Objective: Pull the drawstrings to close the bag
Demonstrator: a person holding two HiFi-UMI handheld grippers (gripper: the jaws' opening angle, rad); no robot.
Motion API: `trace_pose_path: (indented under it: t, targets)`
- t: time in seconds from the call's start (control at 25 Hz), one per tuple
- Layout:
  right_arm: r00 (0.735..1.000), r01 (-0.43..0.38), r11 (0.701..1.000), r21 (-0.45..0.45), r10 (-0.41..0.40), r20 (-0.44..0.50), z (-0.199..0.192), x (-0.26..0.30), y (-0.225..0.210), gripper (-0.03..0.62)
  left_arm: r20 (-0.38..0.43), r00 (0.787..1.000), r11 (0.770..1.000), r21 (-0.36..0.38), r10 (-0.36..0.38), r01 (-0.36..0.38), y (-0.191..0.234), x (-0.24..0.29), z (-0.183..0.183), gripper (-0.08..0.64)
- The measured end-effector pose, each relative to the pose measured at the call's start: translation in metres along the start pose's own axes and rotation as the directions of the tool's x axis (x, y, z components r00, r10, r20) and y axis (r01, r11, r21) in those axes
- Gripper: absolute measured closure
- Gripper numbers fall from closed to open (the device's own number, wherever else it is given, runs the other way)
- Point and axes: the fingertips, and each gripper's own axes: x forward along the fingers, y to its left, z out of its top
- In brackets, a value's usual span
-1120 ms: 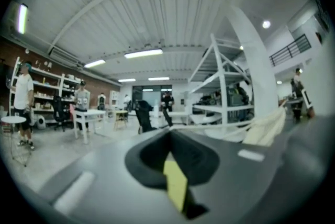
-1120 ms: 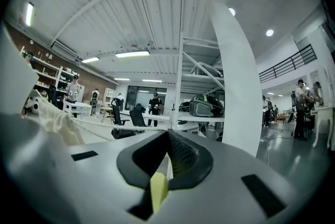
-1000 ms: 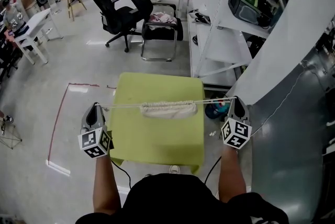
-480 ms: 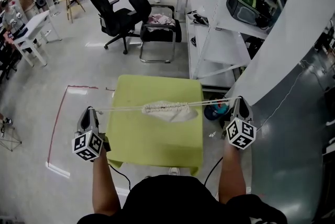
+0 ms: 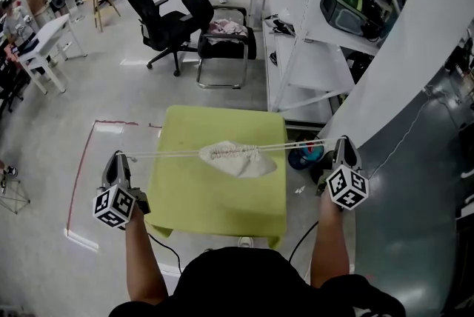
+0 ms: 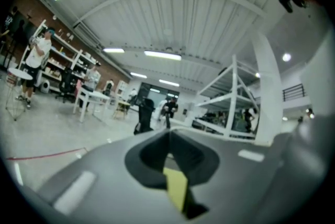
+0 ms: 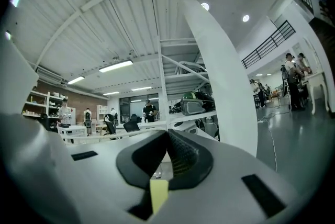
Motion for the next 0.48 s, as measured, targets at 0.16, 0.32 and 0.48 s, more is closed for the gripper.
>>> trace_pose_path:
  t: [0.16,0.32,0.48]
  targets:
    - [1.0,-0.006,1.0,0.011,0.006,0.004,0.003,0.0,-0.004,0.583,-0.003,1.0,1.0,0.006,-0.006,0.006,0.0,0.0,0.002,0.545]
    - [1.0,-0.006,1.0,-0.011,0.006,-0.003,-0.001,-0.004,0.0,0.584,-0.006,1.0,1.0,0.018,0.008,-0.008,0.001,-0.003,0.005,0.548]
    - [1.0,-0.004,0.999,-0.034,0.004,-0.006,-0.003,-0.007,0.005,0.584,-0.005,1.0,0.994,0.107,0.03,-0.029,-0.008,-0.003,0.01,0.552]
